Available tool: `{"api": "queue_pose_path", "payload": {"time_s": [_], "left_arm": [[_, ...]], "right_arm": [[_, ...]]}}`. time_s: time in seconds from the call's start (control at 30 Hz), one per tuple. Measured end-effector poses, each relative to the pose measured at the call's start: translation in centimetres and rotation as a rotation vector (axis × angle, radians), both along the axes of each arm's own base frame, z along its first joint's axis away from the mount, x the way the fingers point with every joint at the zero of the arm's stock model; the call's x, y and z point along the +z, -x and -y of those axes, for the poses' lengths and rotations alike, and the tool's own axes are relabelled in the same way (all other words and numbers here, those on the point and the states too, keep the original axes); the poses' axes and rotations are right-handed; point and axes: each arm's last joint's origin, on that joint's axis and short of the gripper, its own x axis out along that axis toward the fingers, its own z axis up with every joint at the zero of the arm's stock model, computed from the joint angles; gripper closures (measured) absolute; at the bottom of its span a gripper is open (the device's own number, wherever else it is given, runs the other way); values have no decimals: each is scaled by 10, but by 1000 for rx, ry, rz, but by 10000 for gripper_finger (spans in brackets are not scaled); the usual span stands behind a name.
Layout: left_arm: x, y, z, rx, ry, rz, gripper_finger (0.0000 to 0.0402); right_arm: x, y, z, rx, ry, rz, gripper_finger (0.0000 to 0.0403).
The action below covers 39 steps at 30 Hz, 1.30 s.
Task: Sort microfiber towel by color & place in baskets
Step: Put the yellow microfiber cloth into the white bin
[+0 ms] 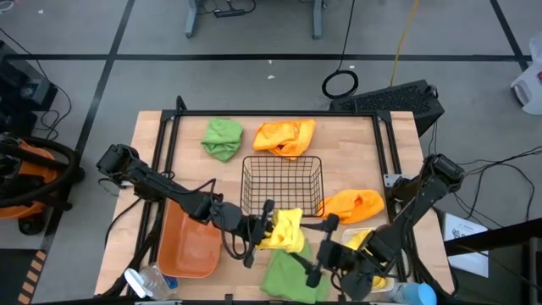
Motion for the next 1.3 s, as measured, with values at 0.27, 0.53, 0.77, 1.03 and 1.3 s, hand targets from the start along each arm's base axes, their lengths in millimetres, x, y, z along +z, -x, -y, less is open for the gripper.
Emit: {"api": "queue_pose_path", "payload": {"time_s": [0.27, 0.53, 0.77, 1.03, 1.3], "left_arm": [[-2, 0, -1, 13, -10, -16, 377], [-2, 0, 0, 28, -13, -19, 366], [-3, 1, 0, 45, 56, -52, 275], [-3, 9, -5, 82, 79, -159, 145], [12, 32, -11, 128, 108, -252, 119]], "right_arm": [[0, -6, 4, 25, -6, -17, 172], [1, -8, 4, 78, -39, -28, 358], [1, -7, 3, 80, -53, -27, 379], [24, 10, -19, 158, -113, -4, 390], [74, 47, -29, 188, -214, -113, 393]]}}
